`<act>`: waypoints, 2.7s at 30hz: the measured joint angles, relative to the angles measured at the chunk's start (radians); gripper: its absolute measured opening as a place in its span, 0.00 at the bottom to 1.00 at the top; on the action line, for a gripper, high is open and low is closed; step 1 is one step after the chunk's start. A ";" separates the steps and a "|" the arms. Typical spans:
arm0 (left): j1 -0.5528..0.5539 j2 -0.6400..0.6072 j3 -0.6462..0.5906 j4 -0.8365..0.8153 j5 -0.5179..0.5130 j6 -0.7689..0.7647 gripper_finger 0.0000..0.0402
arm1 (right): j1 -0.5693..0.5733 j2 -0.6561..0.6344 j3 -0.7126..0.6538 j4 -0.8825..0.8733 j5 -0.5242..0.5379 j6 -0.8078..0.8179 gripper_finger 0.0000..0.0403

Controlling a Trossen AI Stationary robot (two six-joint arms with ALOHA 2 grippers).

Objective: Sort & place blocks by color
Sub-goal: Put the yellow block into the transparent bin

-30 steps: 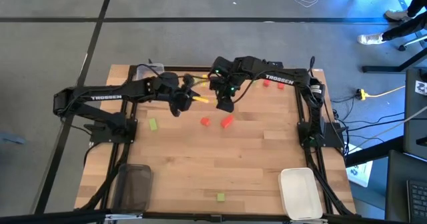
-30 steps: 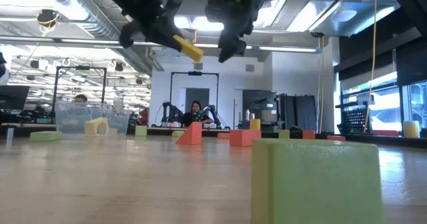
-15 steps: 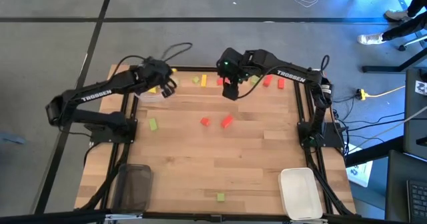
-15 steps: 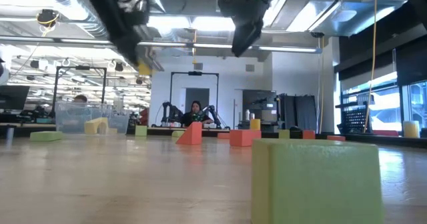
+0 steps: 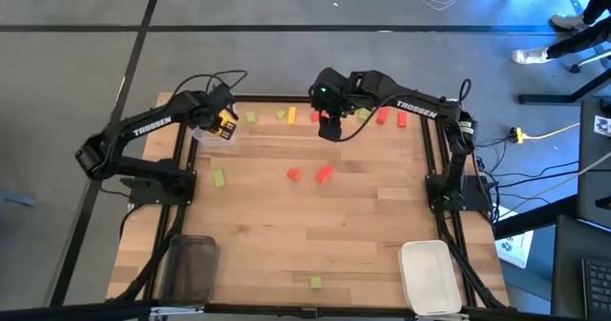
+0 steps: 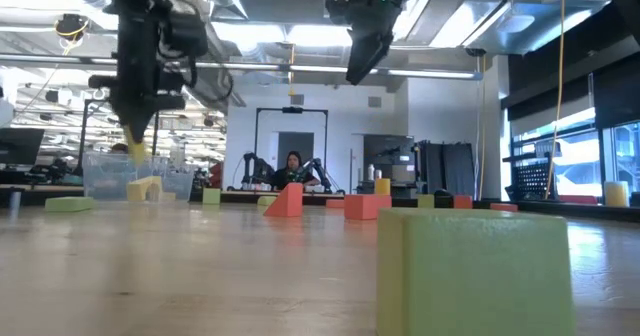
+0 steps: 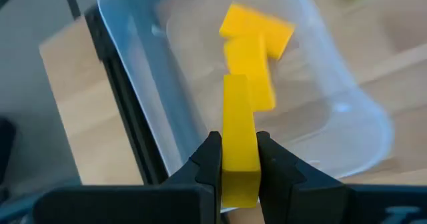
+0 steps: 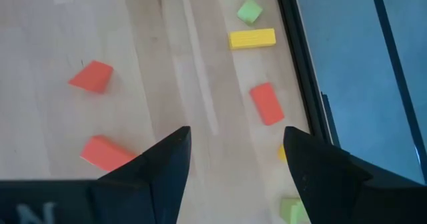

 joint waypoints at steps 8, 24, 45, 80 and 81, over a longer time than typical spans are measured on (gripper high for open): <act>0.072 0.040 -0.094 0.065 0.050 0.008 0.13 | 0.000 0.000 0.000 -0.001 -0.003 -0.023 0.59; 0.084 0.035 -0.143 0.157 0.050 0.048 0.33 | 0.000 0.000 0.000 -0.002 -0.003 -0.018 0.59; -0.026 -0.087 0.195 0.153 0.217 0.092 0.34 | -0.226 0.092 -0.038 0.007 -0.030 0.356 0.57; -0.141 -0.087 0.262 0.288 0.233 0.164 0.34 | -0.340 0.334 -0.038 0.031 -0.011 0.199 0.57; -0.141 -0.087 0.262 0.288 0.233 0.164 0.34 | -0.343 0.335 -0.038 0.034 -0.011 0.188 0.57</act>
